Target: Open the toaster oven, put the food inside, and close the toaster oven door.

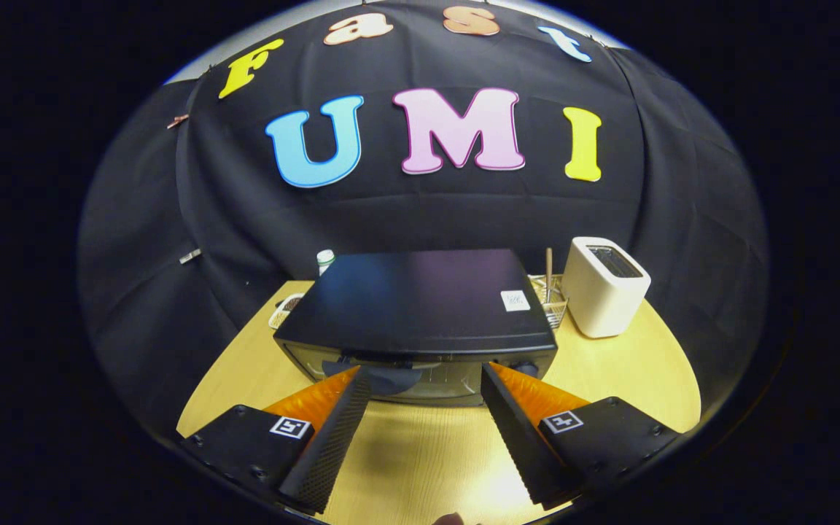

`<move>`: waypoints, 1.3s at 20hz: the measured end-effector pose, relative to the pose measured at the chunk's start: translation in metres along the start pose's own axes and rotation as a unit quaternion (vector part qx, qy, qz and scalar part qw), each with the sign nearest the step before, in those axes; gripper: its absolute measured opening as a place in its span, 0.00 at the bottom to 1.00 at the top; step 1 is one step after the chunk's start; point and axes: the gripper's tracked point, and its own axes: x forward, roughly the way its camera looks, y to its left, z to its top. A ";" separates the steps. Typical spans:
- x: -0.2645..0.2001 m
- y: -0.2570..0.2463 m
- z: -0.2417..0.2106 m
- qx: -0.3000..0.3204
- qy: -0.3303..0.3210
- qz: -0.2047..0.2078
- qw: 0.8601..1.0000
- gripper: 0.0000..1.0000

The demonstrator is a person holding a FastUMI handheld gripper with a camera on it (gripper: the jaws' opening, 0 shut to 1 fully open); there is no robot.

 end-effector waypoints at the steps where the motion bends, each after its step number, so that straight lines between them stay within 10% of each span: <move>1: -0.004 -0.003 0.012 0.003 -0.012 0.000 1.000 0.99; 26: -0.127 -0.089 0.207 0.006 -0.242 -0.065 0.968 0.98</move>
